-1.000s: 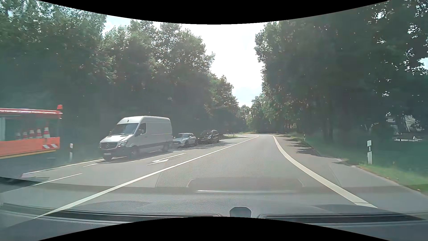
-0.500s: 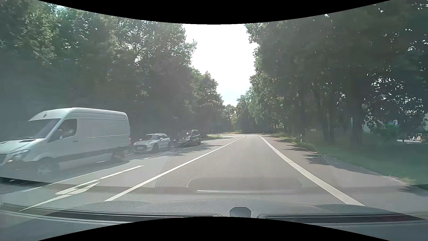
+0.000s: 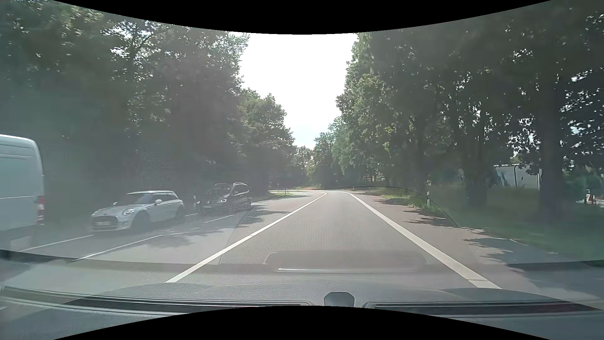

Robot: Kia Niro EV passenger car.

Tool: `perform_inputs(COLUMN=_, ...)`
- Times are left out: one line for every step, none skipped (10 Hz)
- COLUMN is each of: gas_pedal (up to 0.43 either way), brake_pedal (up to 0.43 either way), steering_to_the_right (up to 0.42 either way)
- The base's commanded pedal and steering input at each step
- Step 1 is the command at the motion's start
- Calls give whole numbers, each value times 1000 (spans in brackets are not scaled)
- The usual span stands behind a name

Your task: Follow the waypoints while adhering to traffic rules and regulations

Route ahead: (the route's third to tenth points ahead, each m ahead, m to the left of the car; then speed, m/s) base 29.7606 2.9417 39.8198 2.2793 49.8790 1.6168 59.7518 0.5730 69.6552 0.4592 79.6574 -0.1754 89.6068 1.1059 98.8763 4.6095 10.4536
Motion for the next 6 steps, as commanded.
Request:
perform_inputs(gas_pedal=311, brake_pedal=0, steering_to_the_right=48)
perform_inputs(gas_pedal=311, brake_pedal=0, steering_to_the_right=44)
perform_inputs(gas_pedal=311, brake_pedal=0, steering_to_the_right=41)
perform_inputs(gas_pedal=311, brake_pedal=0, steering_to_the_right=37)
perform_inputs(gas_pedal=311, brake_pedal=0, steering_to_the_right=30)
perform_inputs(gas_pedal=311, brake_pedal=0, steering_to_the_right=28)
